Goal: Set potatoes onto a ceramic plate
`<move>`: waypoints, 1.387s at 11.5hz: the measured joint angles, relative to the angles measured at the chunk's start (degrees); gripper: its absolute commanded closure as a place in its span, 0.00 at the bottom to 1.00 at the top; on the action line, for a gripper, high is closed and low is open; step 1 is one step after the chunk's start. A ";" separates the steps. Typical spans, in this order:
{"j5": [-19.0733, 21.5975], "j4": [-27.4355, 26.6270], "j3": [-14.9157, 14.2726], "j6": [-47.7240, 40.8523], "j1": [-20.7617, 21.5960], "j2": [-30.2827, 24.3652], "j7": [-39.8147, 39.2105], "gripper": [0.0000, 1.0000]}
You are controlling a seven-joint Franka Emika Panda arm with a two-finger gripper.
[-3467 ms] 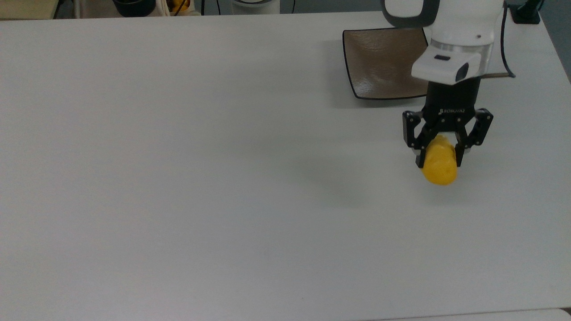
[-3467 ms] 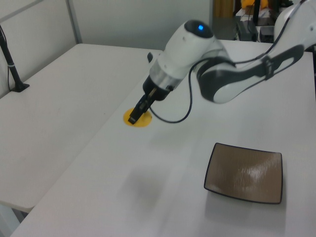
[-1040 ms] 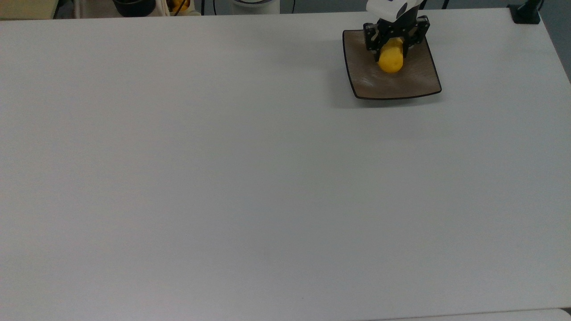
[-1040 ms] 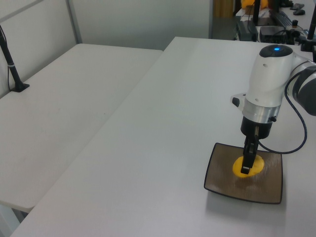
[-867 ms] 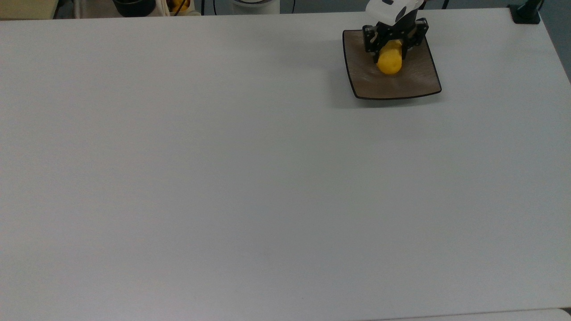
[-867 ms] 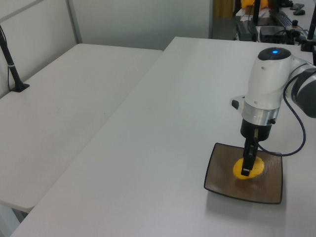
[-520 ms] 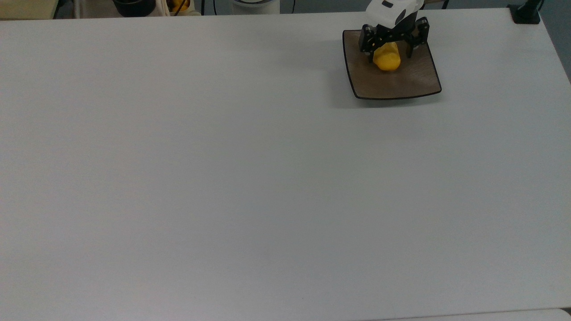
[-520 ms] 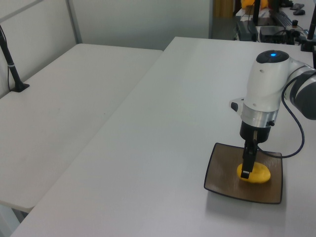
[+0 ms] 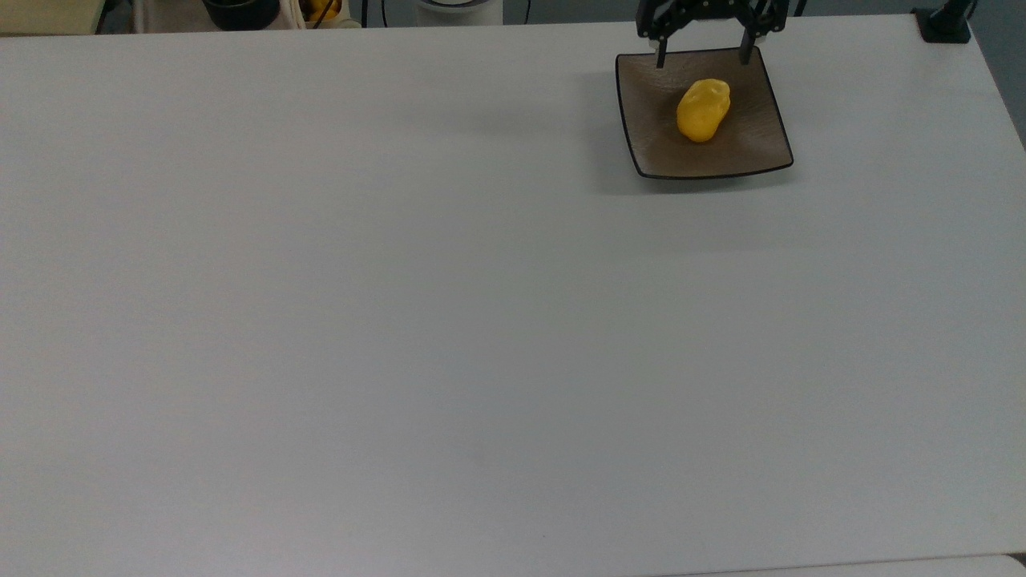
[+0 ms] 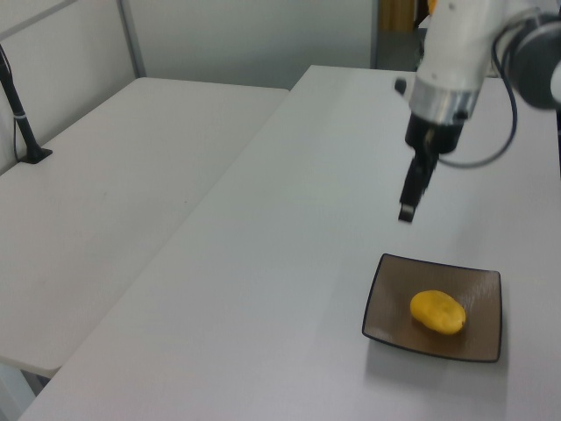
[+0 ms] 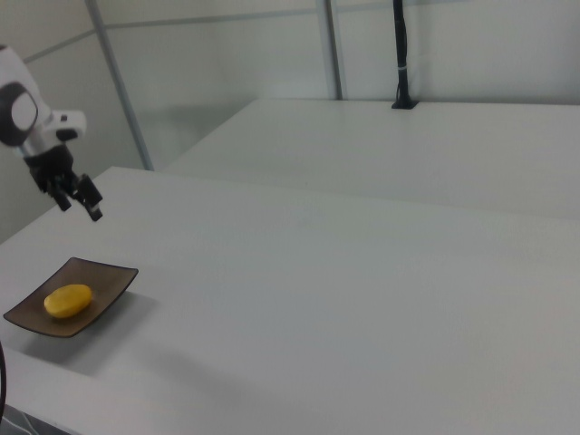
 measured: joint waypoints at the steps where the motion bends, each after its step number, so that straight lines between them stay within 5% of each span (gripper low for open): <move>1: -0.31 3.84 -0.22 -5.87 -1.67 -0.53 0.01 0.00; 4: -0.58 13.57 -3.72 -20.93 -6.14 -2.43 -0.02 0.00; 9: -0.47 15.61 -15.52 -23.26 -6.68 -5.17 -4.24 0.00; 16: 5.78 14.87 -17.94 -22.23 -9.70 -3.28 -34.28 0.00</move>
